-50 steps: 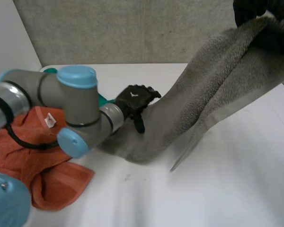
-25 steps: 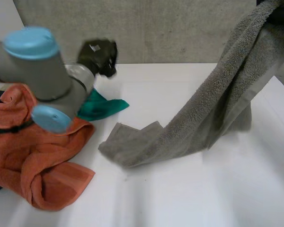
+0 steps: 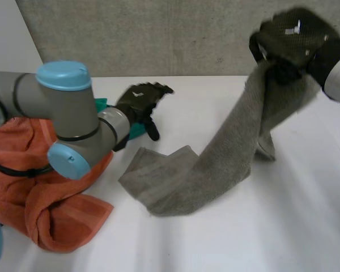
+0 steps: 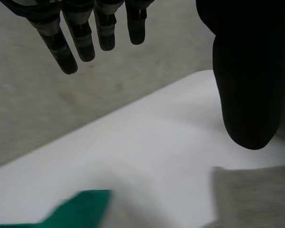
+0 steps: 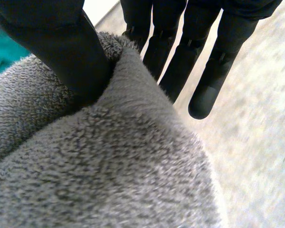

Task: Fold the laundry.

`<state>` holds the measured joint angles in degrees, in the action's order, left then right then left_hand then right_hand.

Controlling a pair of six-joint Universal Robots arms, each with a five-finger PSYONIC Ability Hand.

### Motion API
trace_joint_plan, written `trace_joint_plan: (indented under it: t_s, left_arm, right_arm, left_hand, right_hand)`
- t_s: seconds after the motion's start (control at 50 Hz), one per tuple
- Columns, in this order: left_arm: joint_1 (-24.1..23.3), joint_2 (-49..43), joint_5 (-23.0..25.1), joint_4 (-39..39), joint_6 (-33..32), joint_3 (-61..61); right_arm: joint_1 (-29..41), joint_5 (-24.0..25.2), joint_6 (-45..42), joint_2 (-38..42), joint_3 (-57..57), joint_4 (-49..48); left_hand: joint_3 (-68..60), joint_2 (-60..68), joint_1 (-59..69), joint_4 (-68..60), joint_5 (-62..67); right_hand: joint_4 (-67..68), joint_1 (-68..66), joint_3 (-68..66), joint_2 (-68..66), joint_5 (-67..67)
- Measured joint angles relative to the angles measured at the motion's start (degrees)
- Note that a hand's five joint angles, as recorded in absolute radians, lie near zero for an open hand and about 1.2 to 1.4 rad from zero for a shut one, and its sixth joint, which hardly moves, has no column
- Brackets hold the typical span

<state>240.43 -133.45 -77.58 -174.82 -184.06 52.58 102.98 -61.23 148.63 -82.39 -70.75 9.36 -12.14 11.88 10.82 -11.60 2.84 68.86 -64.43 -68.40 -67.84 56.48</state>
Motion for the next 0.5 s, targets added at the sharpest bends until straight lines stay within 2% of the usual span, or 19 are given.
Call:
trace_joint_plan:
  t_s: [0.12,0.26,0.28,0.3,0.34,0.36,0.38,0.42,0.5]
  left_arm:
    - [-3.03,-4.34,5.37,4.17,1.65,-4.79]
    - [-6.59,-7.99,7.1,5.98,3.23,-8.47]
    - [-7.26,-8.25,7.56,6.71,3.78,-8.72]
    - [-7.67,-8.32,7.95,7.31,4.22,-8.75]
    - [-8.36,-8.08,9.0,8.71,5.25,-8.5]
    - [-8.6,-7.76,9.61,9.45,5.86,-8.16]
    - [-8.73,-7.23,10.26,10.2,6.54,-7.62]
    - [-8.55,-5.79,11.12,11.19,7.91,-6.22]
    - [-6.97,-2.32,10.63,10.76,10.16,-3.39]
  right_arm:
    - [1.29,3.75,7.9,-5.63,1.17,-2.08]
    - [2.87,6.82,13.68,-8.59,3.0,-3.09]
    - [3.07,6.77,14.14,-8.5,3.5,-3.17]
    - [3.12,6.63,14.36,-8.28,3.86,-3.2]
    - [3.0,6.11,14.56,-7.41,4.64,-3.2]
    - [2.84,5.82,14.51,-6.83,4.98,-3.19]
    - [2.53,5.44,14.35,-6.0,5.36,-3.12]
    - [1.72,4.75,13.64,-4.07,6.02,-2.95]
    - [0.15,3.3,11.55,0.1,7.04,-2.61]
  left_hand:
    - [0.0,0.0,0.0,0.0,0.0]
    - [-0.08,0.09,0.31,-0.09,0.06]
    - [-2.9,3.62,3.87,-3.03,2.77]
    - [-12.48,12.75,15.77,-12.98,12.19]
    - [-23.72,24.07,29.1,-24.38,23.29]
    - [-37.31,37.86,44.72,-38.03,36.74]
    - [-44.41,45.06,51.63,-45.19,43.77]
    - [-54.72,55.57,57.2,-55.66,53.29]
    - [-55.99,56.62,57.2,-57.08,53.39]
  right_hand:
    - [0.0,0.0,0.0,0.0,0.0]
    - [0.0,0.0,0.0,0.0,0.0]
    - [0.0,0.0,0.0,0.0,0.0]
    - [0.0,0.0,0.0,0.0,0.0]
    - [0.0,0.0,0.0,0.0,0.0]
    - [0.0,0.0,0.0,0.0,0.0]
    - [0.0,0.0,0.0,0.0,0.0]
    - [0.0,0.0,0.0,0.0,0.0]
    - [0.0,0.0,0.0,0.0,0.0]
